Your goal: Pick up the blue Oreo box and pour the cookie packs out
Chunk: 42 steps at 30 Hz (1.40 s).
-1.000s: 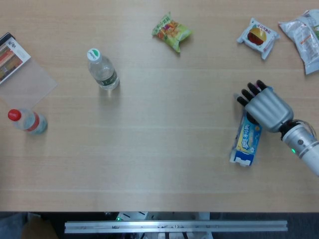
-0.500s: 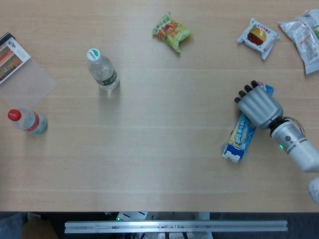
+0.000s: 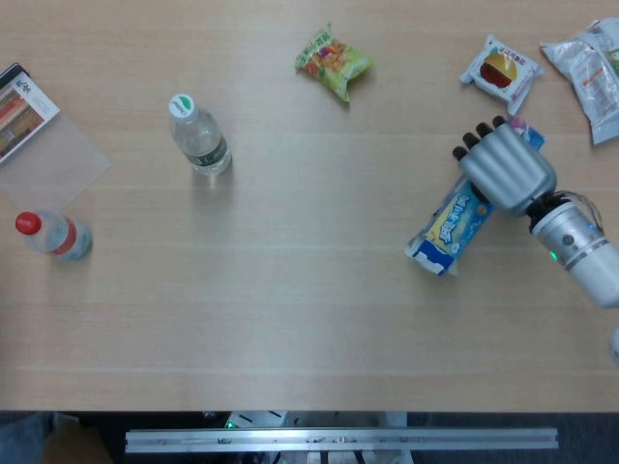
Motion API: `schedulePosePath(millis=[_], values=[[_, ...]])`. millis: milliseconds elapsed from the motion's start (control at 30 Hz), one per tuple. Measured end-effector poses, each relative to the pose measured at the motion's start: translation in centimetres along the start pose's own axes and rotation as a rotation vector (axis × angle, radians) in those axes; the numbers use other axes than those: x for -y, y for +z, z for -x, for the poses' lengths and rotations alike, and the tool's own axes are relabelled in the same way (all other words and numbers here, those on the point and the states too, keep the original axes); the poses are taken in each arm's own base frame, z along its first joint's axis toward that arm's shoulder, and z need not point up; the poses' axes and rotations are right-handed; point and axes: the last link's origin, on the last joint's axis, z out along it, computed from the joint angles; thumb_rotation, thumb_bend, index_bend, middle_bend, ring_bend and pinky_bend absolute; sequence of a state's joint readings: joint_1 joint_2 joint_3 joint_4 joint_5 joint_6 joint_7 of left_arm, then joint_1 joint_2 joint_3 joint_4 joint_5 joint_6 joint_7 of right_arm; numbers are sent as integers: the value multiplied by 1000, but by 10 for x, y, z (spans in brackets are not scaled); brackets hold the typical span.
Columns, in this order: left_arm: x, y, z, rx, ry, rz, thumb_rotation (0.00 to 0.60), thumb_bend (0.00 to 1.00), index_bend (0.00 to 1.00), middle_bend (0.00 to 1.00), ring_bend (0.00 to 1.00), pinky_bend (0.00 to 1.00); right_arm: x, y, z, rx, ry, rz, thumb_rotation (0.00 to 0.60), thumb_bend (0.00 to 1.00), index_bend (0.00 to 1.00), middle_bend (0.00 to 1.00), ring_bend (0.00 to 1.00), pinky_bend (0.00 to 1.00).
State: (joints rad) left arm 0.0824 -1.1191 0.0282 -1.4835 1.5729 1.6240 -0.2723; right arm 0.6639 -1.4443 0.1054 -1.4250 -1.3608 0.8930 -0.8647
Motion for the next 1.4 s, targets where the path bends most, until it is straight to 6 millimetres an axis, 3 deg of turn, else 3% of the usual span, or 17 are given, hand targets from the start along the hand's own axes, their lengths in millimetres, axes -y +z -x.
schedulePosePath(millis=[267, 567, 700, 933, 1033, 1233, 1400], values=[[0, 0, 3, 4, -7, 1, 600, 262, 163, 129, 100, 74, -25, 5, -37, -49, -236, 20, 600, 96, 664, 546, 457, 479], [3, 0, 4, 5, -11, -2, 600, 263, 163, 129, 100, 75, -39, 11, -59, -20, -443, 56, 600, 97, 630, 524, 384, 392], [4, 0, 6, 10, -14, -3, 600, 263, 163, 129, 100, 74, -41, 13, -63, 2, -477, 65, 600, 96, 628, 522, 377, 388], [3, 1, 6, 4, -16, 0, 600, 262, 163, 129, 100, 74, -44, 15, -63, 33, -537, 68, 600, 96, 576, 492, 316, 262], [3, 0, 7, 8, -16, -1, 600, 262, 163, 129, 100, 74, -44, 15, -63, 46, -535, 77, 600, 96, 576, 492, 316, 260], [2, 1, 5, 5, -15, 3, 600, 262, 163, 129, 100, 74, -43, 15, -62, 53, -454, 110, 600, 95, 576, 492, 316, 260], [-1, 1, 5, 6, -14, 14, 600, 262, 163, 129, 100, 74, -23, 15, -53, 77, -333, 105, 600, 94, 570, 491, 315, 260]])
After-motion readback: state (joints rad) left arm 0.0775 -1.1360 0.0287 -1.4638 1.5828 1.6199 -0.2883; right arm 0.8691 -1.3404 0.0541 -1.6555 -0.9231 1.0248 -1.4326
